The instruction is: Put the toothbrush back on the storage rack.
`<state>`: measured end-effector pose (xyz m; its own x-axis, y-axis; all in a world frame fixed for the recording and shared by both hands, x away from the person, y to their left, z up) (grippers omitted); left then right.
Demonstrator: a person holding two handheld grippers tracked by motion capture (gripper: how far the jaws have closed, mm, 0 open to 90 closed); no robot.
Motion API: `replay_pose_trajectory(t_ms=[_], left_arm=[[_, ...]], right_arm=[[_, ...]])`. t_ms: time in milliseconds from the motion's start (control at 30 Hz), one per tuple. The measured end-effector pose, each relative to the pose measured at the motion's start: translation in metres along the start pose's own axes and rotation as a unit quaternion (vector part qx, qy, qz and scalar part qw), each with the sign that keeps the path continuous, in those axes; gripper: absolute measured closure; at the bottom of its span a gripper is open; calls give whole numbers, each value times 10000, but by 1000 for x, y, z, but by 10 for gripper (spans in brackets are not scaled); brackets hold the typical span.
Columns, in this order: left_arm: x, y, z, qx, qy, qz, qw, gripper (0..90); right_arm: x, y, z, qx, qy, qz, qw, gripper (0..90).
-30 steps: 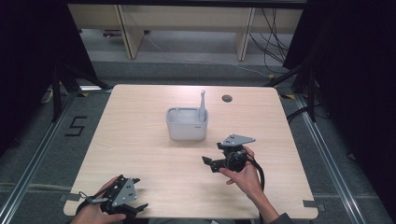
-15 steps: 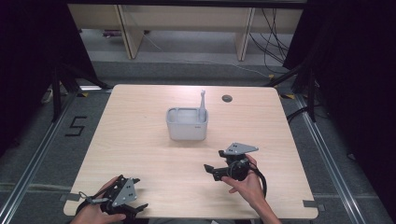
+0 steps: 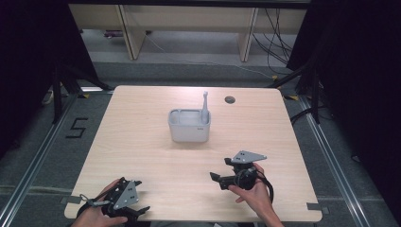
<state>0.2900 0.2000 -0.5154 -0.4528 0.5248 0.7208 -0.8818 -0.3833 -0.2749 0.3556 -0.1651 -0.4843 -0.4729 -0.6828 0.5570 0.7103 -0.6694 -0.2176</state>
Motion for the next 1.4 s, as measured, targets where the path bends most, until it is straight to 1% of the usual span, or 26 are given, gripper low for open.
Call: replay_pose_trajectory(t_ms=[33, 67, 167, 200, 267, 300, 333, 367, 433, 467, 500, 533, 567, 600, 633, 667, 733, 767, 867, 900, 933, 967, 1000, 1333, 1367, 1400], left_arm=[[0, 0, 0, -3, -1, 0, 10000, 154], [0, 0, 0, -3, -3, -1, 10000, 154], [0, 0, 0, 1, 0, 0, 10000, 154], [0, 0, 0, 0, 1, 0, 10000, 154], [0, 0, 0, 0, -2, 0, 10000, 154], [-1, 0, 0, 6, 15, -6, 10000, 154], [-1, 0, 0, 6, 15, -5, 10000, 154], [-1, 0, 0, 4, 16, -5, 10000, 154], [-1, 0, 0, 6, 11, -7, 10000, 154], [-1, 0, 0, 2, 8, -4, 10000, 154], [-1, 0, 0, 5, 10, -6, 10000, 154], [-1, 0, 0, 5, 9, -7, 10000, 154], [-1, 0, 0, 6, 9, -9, 10000, 154], [-1, 0, 0, 8, 12, -8, 10000, 154], [-1, 0, 0, 6, 10, -7, 10000, 154], [-1, 0, 0, 8, 10, -5, 10000, 154], [0, 0, 0, -4, 7, -2, 10000, 154], [0, -1, 0, -28, -8, 8, 10000, 154], [0, -1, 0, -17, 0, -1, 10000, 154], [0, 0, 0, 1, 9, -7, 10000, 154], [-1, 0, 0, 5, 12, -6, 10000, 154], [0, 0, 0, 3, 11, -7, 10000, 154], [0, 0, 0, 5, 11, -7, 10000, 154], [-1, 0, 0, 5, 11, -6, 10000, 154], [-1, 0, 0, 3, 7, -6, 10000, 154], [-1, 0, 0, 5, 11, -9, 10000, 154]], right_arm=[[2, 1, 0, 100, 5, -85, 9999, 194], [2, -1, -2, 10, 11, -17, 10000, 194], [6, 1, -4, 135, 29, -48, 9999, 192], [7, -1, -6, -45, -1, -30, 10000, 192], [10, 2, -7, 108, 28, -101, 9999, 192], [11, 1, -9, 0, 12, -64, 10000, 192], [12, 3, -9, 127, 39, -75, 9999, 192], [13, 1, -10, -24, 39, -36, 10000, 191], [16, 3, -11, 72, 54, -118, 9999, 183], [17, -1, -13, -150, -13, -66, 9999, 175], [17, 2, -13, 49, 43, -121, 9999, 173], [18, 0, -15, -99, -35, -106, 9999, 171], [18, 2, -16, 53, -16, -136, 9999, 168], [19, 1, -17, -19, -85, -155, 9998, 164], [19, 1, -18, 81, -93, -152, 9998, 164], [20, -2, -19, -40, -157, -202, 9997, 164], [20, -1, -20, 121, -153, -156, 9997, 164], [21, -4, -21, 31, -206, -196, 9996, 164], [21, -5, -24, 115, -266, -207, 9994, 164], [22, -7, -25, 13, -336, -226, 9992, 162], [22, -4, -25, 205, -325, -220, 9990, 161], [23, -6, -27, 110, -349, -194, 9991, 160], [23, -5, -28, 220, -392, -234, 9987, 161], [27, -5, -36, 199, -485, -266, 9983, 160], [28, -7, -37, 75, -544, -233, 9982, 160], [29, -5, -38, 181, -531, -281, 9980, 160]])
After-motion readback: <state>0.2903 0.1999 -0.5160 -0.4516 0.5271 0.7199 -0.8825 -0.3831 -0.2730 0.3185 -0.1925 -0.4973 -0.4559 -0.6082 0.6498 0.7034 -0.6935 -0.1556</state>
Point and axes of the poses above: each handheld gripper's, and its own axes: x roughly backward along the jaws, z roughly out of its top, y roughly to its right, the point moved 2 cm from there along -x, roughly forward along the jaws, and after that the axes turned 2 degrees about -x, right-handed, at the moved point
